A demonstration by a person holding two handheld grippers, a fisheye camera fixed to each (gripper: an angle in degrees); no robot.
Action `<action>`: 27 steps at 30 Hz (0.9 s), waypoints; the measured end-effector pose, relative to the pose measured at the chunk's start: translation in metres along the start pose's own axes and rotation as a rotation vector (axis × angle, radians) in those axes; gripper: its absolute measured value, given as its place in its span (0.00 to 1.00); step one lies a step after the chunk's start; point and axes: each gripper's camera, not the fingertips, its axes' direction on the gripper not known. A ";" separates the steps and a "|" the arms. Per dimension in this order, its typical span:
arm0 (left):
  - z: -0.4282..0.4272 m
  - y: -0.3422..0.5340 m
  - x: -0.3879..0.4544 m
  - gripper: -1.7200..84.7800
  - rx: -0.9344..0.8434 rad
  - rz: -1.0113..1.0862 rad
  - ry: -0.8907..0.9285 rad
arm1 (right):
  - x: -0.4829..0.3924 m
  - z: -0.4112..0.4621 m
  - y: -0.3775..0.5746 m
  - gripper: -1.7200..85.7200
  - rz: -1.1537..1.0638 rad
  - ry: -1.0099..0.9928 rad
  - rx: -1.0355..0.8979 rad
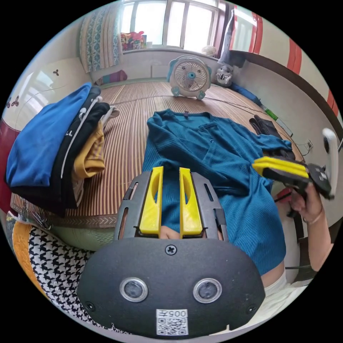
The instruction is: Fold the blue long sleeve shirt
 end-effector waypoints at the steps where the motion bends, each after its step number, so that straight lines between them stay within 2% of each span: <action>1: 0.001 0.001 -0.002 0.11 -0.004 -0.001 0.001 | 0.002 0.017 -0.024 0.10 0.006 -0.039 -0.038; 4: 0.003 0.006 -0.009 0.11 -0.010 -0.008 0.006 | 0.008 0.058 -0.073 0.12 0.055 -0.077 -0.163; 9: 0.009 0.008 -0.019 0.11 -0.017 -0.013 0.020 | 0.001 0.116 -0.101 0.10 0.091 0.038 -0.343; 12: 0.013 0.007 -0.023 0.11 -0.036 -0.018 0.022 | -0.002 0.112 -0.099 0.04 0.098 0.091 -0.297; 14: 0.011 0.006 -0.025 0.11 -0.033 -0.015 0.038 | 0.000 0.103 -0.096 0.02 0.082 0.058 -0.282; 22: -0.011 -0.003 -0.022 0.11 0.006 0.001 0.028 | 0.032 -0.043 -0.018 0.01 0.175 0.032 0.136; 27: -0.012 -0.015 -0.012 0.11 -0.006 0.033 0.001 | 0.069 -0.050 0.060 0.02 0.367 0.133 0.081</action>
